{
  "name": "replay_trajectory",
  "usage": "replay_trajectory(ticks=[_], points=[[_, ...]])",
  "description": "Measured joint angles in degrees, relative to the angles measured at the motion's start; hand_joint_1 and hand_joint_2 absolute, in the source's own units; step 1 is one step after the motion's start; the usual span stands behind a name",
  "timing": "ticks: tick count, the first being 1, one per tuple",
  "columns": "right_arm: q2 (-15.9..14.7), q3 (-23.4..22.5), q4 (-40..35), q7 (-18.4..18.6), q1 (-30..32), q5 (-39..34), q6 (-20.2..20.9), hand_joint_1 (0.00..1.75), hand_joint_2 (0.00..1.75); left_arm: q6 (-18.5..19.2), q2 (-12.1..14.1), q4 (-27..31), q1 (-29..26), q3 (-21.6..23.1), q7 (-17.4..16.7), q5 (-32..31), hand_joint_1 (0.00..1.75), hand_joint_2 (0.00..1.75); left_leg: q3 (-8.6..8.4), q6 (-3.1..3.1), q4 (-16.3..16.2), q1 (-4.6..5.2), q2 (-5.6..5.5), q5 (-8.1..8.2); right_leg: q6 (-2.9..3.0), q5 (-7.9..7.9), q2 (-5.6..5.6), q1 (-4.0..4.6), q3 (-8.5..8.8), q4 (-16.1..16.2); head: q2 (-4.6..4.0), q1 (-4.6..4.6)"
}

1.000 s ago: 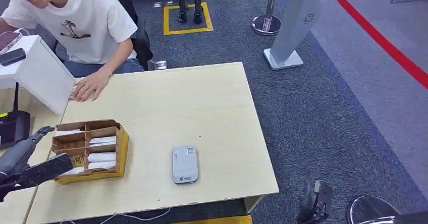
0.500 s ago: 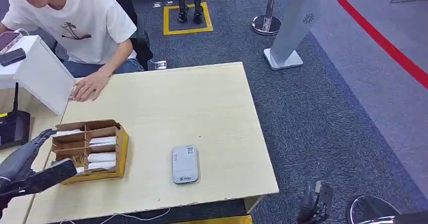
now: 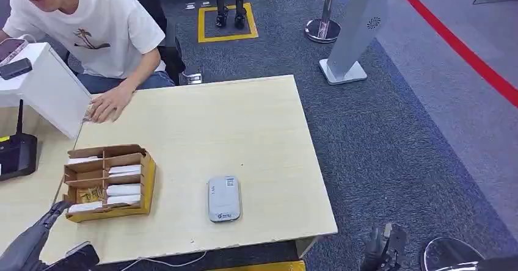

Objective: Pass the card to the sensor for recognition and then transmit it.

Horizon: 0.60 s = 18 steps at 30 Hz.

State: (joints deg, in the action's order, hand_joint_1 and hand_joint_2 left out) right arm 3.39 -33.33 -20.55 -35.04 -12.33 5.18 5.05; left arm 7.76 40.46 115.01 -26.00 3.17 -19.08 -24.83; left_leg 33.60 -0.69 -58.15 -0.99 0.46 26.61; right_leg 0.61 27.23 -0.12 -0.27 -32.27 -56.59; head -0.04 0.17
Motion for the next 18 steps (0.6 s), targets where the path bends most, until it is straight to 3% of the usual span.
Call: replay_trajectory(ticks=[8, 18], points=[[-0.02, 0.02, 0.04, 0.02, -0.01, 0.02, 0.13, 0.00, 0.00, -0.35, -2.86, 0.83, -0.48, -1.00, 0.90, -0.52, 0.00, 1.75, -0.01, 0.03, 0.00, -0.01, -0.08, -0.04, 0.01, -0.02, -0.09, 0.00, 0.04, -0.01, 0.00, 0.00], [-0.02, 0.07, 0.26, 0.20, 0.02, -0.02, 0.00, 0.00, 0.00, 1.14, -4.70, -1.20, 4.09, -1.24, 3.26, -2.01, 0.00, 1.75, -0.01, 0.03, 0.00, 0.00, -0.09, -0.04, 0.02, -0.02, -0.10, 0.00, 0.03, -0.01, 0.00, 0.00]])
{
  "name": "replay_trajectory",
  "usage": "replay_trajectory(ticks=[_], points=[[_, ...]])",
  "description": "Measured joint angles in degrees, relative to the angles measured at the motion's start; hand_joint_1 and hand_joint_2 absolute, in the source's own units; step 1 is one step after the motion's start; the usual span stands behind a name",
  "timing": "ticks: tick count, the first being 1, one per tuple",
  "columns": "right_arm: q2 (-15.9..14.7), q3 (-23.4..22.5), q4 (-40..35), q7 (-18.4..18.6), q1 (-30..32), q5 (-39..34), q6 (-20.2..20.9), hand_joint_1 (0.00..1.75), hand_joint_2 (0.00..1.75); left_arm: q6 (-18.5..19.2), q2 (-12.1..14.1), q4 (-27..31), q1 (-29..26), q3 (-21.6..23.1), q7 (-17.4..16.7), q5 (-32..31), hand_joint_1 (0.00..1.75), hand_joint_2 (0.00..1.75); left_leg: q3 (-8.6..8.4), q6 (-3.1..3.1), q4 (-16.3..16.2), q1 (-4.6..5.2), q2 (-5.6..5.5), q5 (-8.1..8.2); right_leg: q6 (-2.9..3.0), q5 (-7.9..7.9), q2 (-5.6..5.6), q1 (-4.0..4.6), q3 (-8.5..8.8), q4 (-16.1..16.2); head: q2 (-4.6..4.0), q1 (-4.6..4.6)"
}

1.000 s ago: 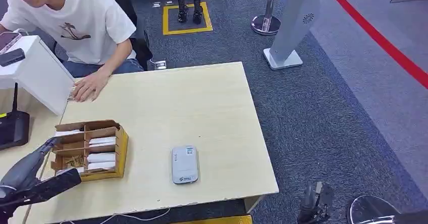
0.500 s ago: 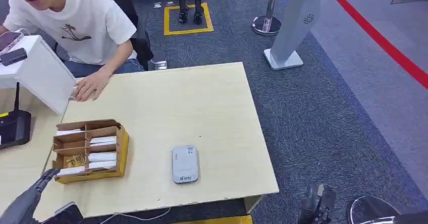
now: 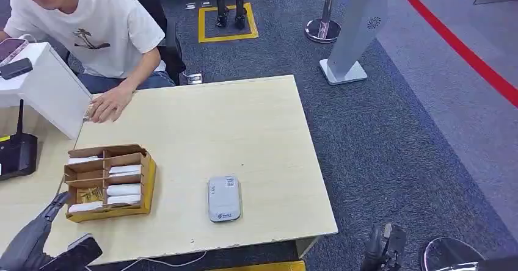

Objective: Pass the card to the sensor for recognition and then transmit it.

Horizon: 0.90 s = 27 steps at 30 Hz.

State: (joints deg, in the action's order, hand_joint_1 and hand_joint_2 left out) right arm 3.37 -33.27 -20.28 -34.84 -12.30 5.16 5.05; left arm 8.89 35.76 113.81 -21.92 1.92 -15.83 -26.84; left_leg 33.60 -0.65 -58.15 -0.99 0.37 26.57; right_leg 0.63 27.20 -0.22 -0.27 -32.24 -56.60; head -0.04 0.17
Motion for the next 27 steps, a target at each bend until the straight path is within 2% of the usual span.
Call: replay_trajectory(ticks=[14, 21, 27], points=[[0.00, 0.94, 0.09, 0.44, -0.19, 0.11, -0.09, 0.00, 0.00, 3.69, -0.33, -5.99, 6.43, 0.00, 1.16, -0.55, 0.00, 1.75, 0.00, -0.01, 0.00, 0.00, 0.00, -0.01, 0.01, -0.01, 0.01, 0.00, -0.01, 0.00, 0.00, 0.00], [0.00, 1.38, 0.09, 0.57, -0.31, 0.24, -0.11, 0.00, 0.00, 6.62, 1.22, -8.41, 9.25, 0.00, 1.07, 0.83, 0.00, 1.75, 0.00, -0.01, -0.01, 0.00, -0.01, -0.01, 0.01, -0.01, 0.00, 0.00, -0.01, -0.01, 0.00, 0.00], [0.00, 1.84, 0.11, 0.64, -0.40, 0.33, -0.11, 0.00, 0.00, 7.32, 1.88, -10.21, 11.46, 0.04, 1.07, 1.20, 0.00, 1.75, 0.00, -0.01, -0.01, -0.01, -0.01, -0.01, 0.02, -0.02, 0.00, 0.01, -0.01, -0.01, 0.00, 0.02]])
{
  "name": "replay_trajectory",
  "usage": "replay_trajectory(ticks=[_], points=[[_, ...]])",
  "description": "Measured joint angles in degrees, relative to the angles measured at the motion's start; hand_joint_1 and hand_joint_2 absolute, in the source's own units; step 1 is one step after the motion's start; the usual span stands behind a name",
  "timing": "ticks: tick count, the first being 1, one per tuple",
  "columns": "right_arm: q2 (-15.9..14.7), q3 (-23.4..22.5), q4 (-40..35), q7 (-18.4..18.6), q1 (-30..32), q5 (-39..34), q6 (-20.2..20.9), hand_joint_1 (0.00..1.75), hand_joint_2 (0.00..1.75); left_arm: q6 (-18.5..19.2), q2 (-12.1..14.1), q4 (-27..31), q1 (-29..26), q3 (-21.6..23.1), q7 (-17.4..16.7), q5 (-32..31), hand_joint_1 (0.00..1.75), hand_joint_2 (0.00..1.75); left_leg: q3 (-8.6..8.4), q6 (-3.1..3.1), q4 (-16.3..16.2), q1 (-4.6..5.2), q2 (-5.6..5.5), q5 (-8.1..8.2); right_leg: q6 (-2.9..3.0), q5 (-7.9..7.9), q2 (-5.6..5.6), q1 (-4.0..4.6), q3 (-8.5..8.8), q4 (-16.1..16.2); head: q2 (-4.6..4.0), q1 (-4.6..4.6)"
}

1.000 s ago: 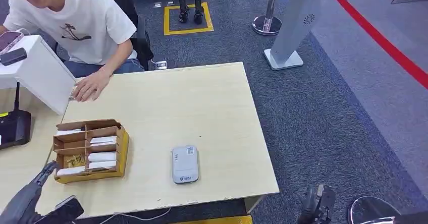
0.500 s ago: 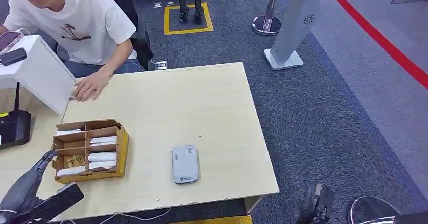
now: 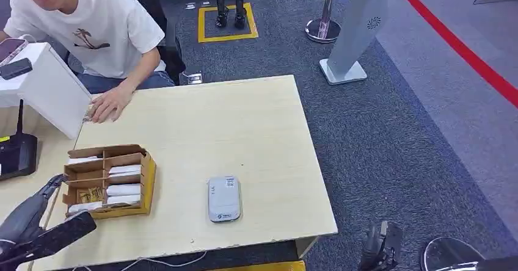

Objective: Pass the card to the sensor for recognition and then transmit it.

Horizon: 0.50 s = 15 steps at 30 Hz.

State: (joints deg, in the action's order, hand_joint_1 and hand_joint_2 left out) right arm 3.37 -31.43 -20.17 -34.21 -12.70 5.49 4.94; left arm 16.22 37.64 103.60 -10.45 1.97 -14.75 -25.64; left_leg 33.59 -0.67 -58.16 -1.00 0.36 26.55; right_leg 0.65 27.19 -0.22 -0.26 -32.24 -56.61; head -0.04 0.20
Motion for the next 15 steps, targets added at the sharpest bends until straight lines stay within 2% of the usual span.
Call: replay_trajectory(ticks=[15], points=[[0.00, 0.50, 0.39, -0.07, 0.01, -0.22, 0.55, 0.00, 0.00, -0.07, 1.05, -1.16, -0.21, 0.39, -0.11, 1.05, 0.00, 1.75, 0.00, 0.00, 0.00, 0.00, 0.00, 0.00, 0.00, 0.00, 0.01, 0.00, 0.00, 0.00, 0.00, -0.02]])
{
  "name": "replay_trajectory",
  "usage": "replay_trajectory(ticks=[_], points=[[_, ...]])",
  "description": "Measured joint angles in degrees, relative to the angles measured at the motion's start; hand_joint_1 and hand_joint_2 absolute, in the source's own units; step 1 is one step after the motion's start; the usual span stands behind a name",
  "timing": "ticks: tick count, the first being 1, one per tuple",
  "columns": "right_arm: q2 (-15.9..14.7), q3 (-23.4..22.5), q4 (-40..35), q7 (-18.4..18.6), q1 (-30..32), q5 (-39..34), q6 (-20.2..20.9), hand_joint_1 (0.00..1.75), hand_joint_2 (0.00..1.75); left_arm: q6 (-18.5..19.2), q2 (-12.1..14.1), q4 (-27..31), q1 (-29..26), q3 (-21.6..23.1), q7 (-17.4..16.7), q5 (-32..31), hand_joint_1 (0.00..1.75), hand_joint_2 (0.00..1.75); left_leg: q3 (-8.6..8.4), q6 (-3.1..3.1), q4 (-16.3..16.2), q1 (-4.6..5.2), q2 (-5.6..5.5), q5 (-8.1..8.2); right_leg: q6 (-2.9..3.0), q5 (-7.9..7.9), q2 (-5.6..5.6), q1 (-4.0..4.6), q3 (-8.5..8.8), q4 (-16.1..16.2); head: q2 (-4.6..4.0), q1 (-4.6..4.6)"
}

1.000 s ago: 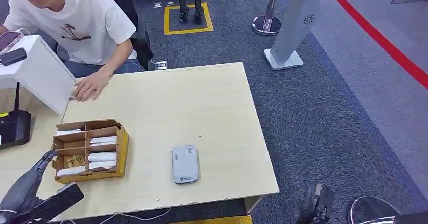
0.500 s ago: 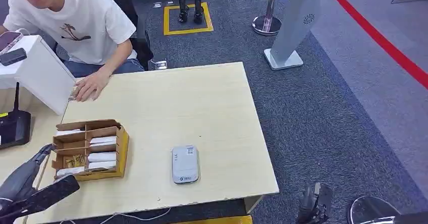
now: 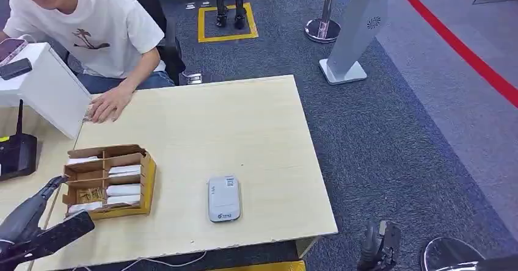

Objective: Pass the card to the sensor for recognition and then transmit it.

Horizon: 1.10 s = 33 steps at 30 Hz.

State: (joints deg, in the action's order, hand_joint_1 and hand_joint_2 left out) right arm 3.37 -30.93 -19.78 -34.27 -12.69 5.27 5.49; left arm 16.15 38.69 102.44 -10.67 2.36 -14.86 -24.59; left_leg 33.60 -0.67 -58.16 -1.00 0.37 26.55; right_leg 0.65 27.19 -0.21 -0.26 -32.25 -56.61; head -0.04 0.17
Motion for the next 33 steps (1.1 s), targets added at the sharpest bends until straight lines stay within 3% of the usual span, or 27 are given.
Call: replay_trajectory(ticks=[11, 15, 24, 33], points=[[0.02, 0.09, 0.33, 0.04, -0.01, 0.00, 0.13, 0.00, 0.00, 0.79, 1.01, -0.04, 0.51, 0.11, -0.59, 0.90, 0.00, 1.75, 0.00, 0.00, 0.00, 0.00, -0.01, 0.00, 0.00, 0.00, -0.01, 0.00, -0.01, 0.00, 0.00, 0.02], [0.02, 0.48, 0.37, 0.15, -0.11, 0.09, 0.13, 0.00, 0.00, 3.11, 3.12, -0.98, 3.97, 1.14, -0.98, 0.39, 0.00, 1.75, -0.01, -0.03, 0.00, -0.01, -0.02, -0.03, 0.01, -0.01, -0.03, 0.00, 0.00, -0.01, 0.00, 0.02], [0.02, 1.64, 0.44, 0.31, -0.35, -0.46, 0.11, 0.00, 0.00, 5.49, 7.72, -4.11, 13.85, 8.14, -0.48, -5.18, 0.00, 1.75, -0.01, -0.04, -0.01, 0.00, -0.03, -0.07, 0.02, -0.04, -0.02, 0.00, 0.00, -0.03, 0.00, 0.02], [0.02, 1.88, 0.46, 0.31, -0.36, -0.87, 0.11, 0.00, 0.00, 5.55, 9.14, -6.07, 17.79, 12.52, -0.02, -5.25, 0.00, 1.75, -0.01, -0.04, -0.01, -0.01, 0.00, -0.06, 0.02, -0.03, 0.01, 0.00, -0.02, -0.02, 0.00, 0.00]])
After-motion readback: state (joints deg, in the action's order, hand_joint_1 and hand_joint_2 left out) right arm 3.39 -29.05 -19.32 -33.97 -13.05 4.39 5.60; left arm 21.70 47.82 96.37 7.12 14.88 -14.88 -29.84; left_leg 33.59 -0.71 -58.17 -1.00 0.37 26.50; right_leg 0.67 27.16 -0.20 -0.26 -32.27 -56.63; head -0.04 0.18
